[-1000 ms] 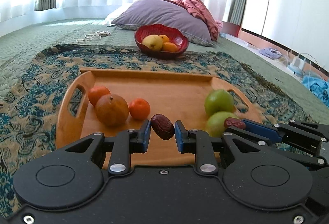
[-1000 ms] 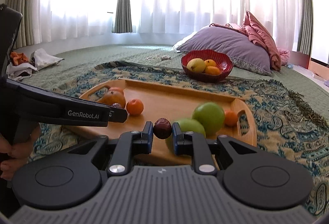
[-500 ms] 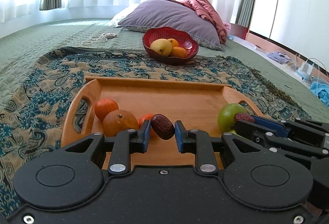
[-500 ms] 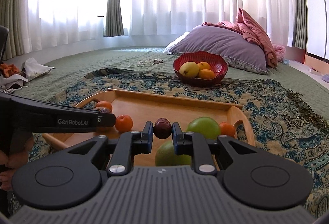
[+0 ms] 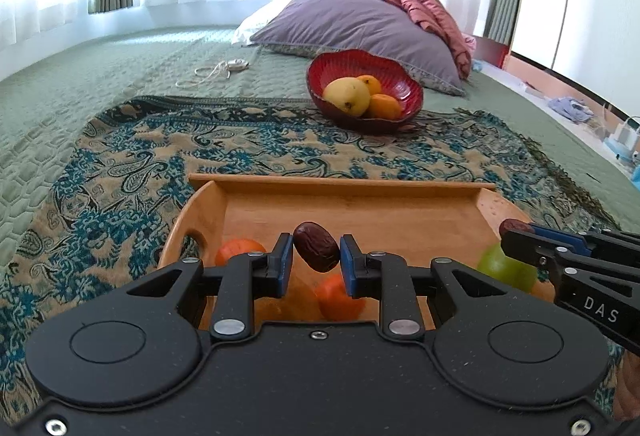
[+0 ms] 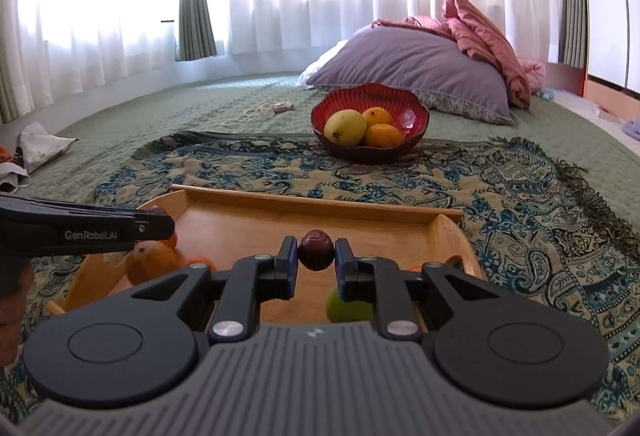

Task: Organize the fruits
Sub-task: 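Lift both dates and carry them over the tray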

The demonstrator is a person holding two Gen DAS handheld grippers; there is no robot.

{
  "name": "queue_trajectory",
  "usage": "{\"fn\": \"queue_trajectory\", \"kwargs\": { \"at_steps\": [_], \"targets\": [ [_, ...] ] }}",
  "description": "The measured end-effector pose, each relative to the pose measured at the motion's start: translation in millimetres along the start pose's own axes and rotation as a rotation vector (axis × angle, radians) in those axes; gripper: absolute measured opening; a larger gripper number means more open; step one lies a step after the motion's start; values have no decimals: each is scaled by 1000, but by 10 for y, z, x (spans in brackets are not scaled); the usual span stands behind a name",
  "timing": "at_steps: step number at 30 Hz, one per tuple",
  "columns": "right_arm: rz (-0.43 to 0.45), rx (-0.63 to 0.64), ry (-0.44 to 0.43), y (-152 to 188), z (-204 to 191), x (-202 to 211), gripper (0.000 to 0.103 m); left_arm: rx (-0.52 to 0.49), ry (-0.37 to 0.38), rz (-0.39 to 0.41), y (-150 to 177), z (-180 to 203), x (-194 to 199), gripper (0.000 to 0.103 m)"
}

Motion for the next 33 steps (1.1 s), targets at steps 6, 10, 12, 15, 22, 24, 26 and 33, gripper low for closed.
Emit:
{"fn": "queue_trajectory", "kwargs": {
  "at_steps": [6, 10, 12, 15, 22, 24, 26, 33],
  "targets": [
    [-57, -66, -16, -153, 150, -198, 23, 14, -6, -57, -176, -36, -232, 24],
    [-99, -107, -16, -250, 248, -357, 23, 30, -3, -107, -263, -49, -416, 24],
    [-122, -120, -10, -281, 279, -438, 23, 33, -14, -128, -290, -41, -514, 24],
    [-151, -127, -8, -312, 306, -550, 23, 28, -28, -154, -300, -24, -643, 24],
    [-208, -122, 3, -334, 311, -793, 23, 21, -43, -190, -305, 3, -806, 24],
    [-224, -133, 10, -338, 326, -854, 23, 5, -49, -195, -306, 25, -836, 24],
    [-247, -147, 12, -332, 341, -923, 23, -4, -50, -201, -307, 44, -859, 24],
    [-321, -131, 23, -308, 332, -1062, 23, -19, -55, -240, -293, 86, -933, 24]
  ]
}}
Point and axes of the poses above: each gripper's, at about its wrist camera, not at the fingertips, and x roughly against the way its jaws point, z to its right, y to its underside, the point moved 1 cm from there along -x, roughly the way its jaws point, and after that the axes turned 13 degrees about -y, right-handed, at the moved point
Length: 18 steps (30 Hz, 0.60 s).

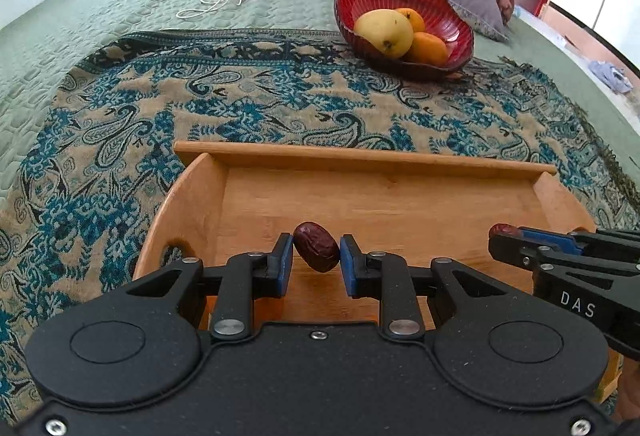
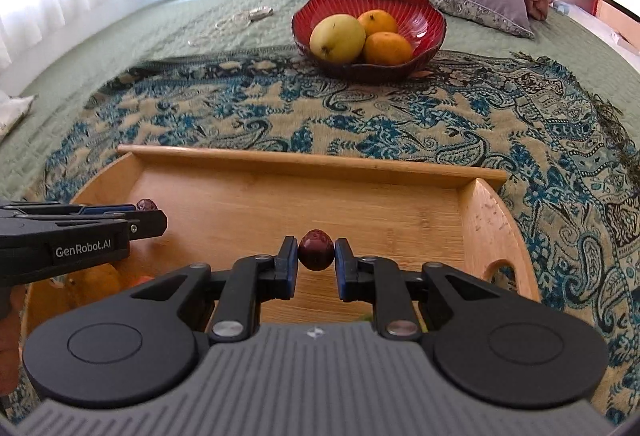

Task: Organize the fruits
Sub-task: 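Lift both dates and carry them over the tray, then lower both dates onto the tray and open both tools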

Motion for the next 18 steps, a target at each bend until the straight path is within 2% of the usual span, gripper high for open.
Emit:
{"fn": "queue_trajectory", "kwargs": {
  "at_steps": [18],
  "targets": [
    [-67, -16, 18, 8, 17, -129, 24, -20, 10, -12, 29, 67, -46, 24]
  ]
}}
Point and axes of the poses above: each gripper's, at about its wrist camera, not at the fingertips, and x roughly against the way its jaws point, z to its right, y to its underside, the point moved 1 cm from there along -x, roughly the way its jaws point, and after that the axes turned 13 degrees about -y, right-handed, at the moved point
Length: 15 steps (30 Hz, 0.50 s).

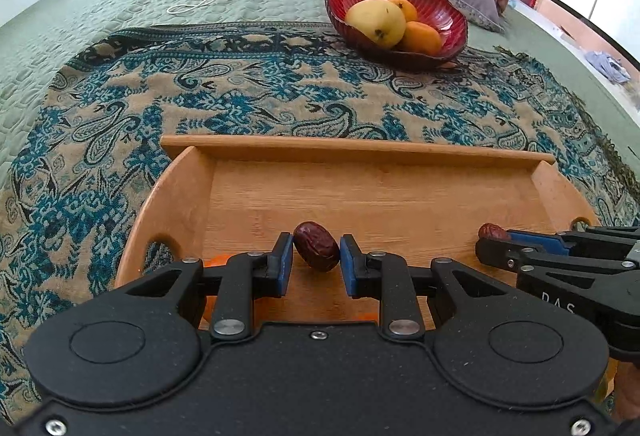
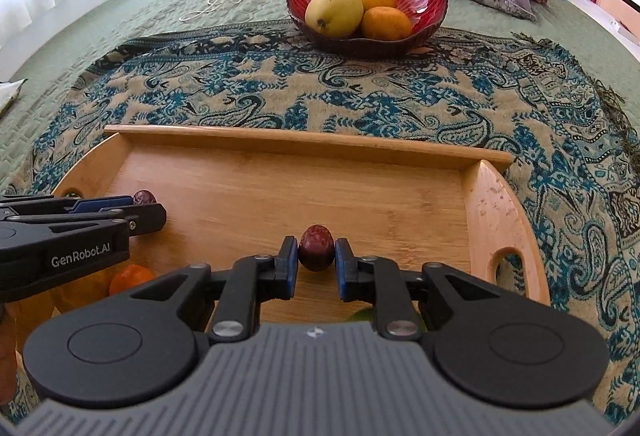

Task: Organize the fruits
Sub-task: 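Lower both dates onto the tray and open both tools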

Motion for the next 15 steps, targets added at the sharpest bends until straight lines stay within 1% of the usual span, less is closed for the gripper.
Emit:
{"fn": "queue_trajectory", "kwargs": {
  "at_steps": [11, 13, 14, 15],
  "targets": [
    [5, -6, -1, 15, -1, 4, 24, -15, -6, 8, 14, 47, -14, 24],
    [12, -10, -7, 14, 3, 9, 27, -21, -4, 12, 20, 47, 0, 27],
    [17, -11, -11, 18, 4, 18, 29, -22, -4, 15, 22, 44, 15, 31],
    [25, -10, -15, 21, 0, 33, 33, -21, -5, 19, 24, 40, 31, 35]
  ]
}}
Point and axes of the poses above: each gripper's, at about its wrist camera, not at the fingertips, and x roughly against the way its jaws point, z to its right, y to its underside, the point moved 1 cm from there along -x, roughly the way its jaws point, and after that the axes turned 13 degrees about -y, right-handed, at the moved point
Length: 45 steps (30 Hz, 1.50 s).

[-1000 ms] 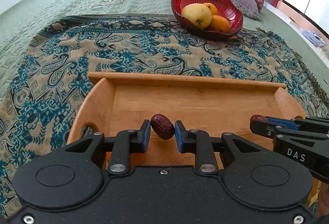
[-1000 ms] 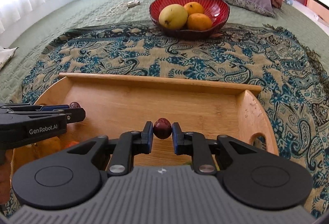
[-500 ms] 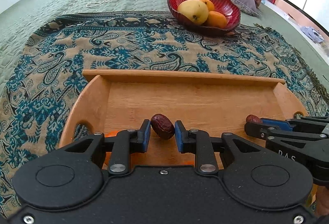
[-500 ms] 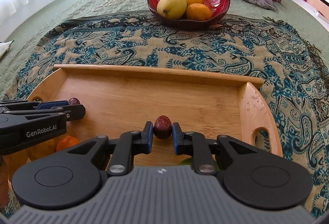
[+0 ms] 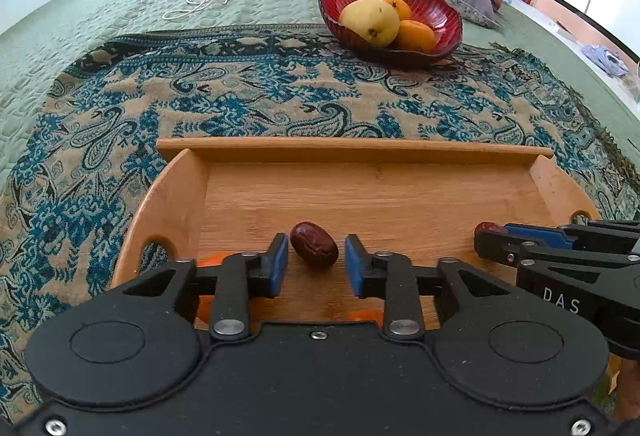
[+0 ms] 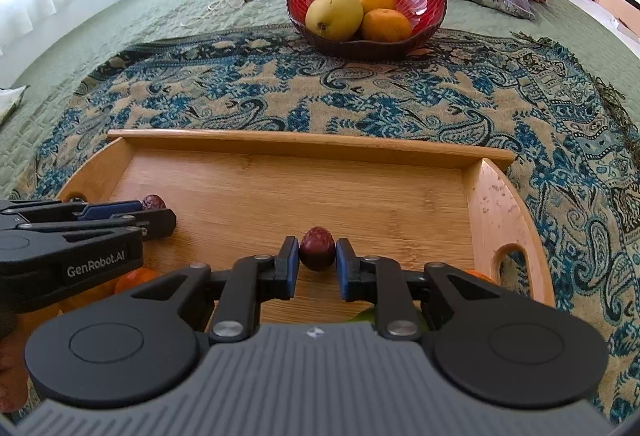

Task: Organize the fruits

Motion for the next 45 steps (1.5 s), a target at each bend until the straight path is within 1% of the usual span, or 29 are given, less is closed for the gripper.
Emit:
{"fn": "queue_trajectory", "kwargs": {
  "at_steps": [3, 4, 6, 8, 9, 10, 12, 15, 17, 20, 21, 26, 29, 32, 39, 45],
  "targets": [
    [18, 7, -9, 10, -19, 57, 41, 10, 4, 13, 10, -32, 64, 41],
    [24, 13, -9, 12, -32, 80, 41, 12, 2, 20, 16, -43, 90, 42],
    [41, 27, -6, 21, -64, 138, 41, 7, 0, 39, 35, -58, 153, 48],
    [58, 36, -6, 29, -87, 196, 43, 3, -6, 61, 67, -68, 232, 53],
    [68, 43, -3, 36, -104, 233, 46, 0, -4, 71, 86, -75, 278, 56],
    [82, 52, -1, 49, -124, 282, 46, -3, 1, 83, 109, -84, 331, 58],
    [108, 64, -1, 70, -157, 368, 48, -12, -2, 114, 162, -97, 447, 64],
    [159, 81, 0, 153, -211, 533, 53, -43, -9, 156, 274, -109, 627, 68],
    [190, 87, -1, 240, -248, 636, 53, -49, -9, 179, 352, -129, 745, 69],
    [233, 101, 5, 393, -302, 782, 54, -23, 4, 208, 494, -196, 926, 75],
    [244, 103, 5, 428, -315, 818, 57, -15, 13, 216, 545, -221, 986, 77],
    [307, 132, 15, 636, -392, 1040, 63, 4, 35, 248, 820, -310, 1256, 78],
    [365, 148, 18, 784, -455, 1183, 66, 26, 45, 259, 1005, -368, 1375, 78],
    [408, 159, 24, 943, -506, 1281, 68, 38, 29, 272, 1210, -413, 1467, 79],
    [464, 165, 47, 1348, -553, 1382, 68, 55, 20, 278, 1605, -438, 1595, 82],
    [461, 199, 53, 1719, -586, 1378, 70, 27, 1, 282, 1851, -355, 1590, 84]
  ]
}}
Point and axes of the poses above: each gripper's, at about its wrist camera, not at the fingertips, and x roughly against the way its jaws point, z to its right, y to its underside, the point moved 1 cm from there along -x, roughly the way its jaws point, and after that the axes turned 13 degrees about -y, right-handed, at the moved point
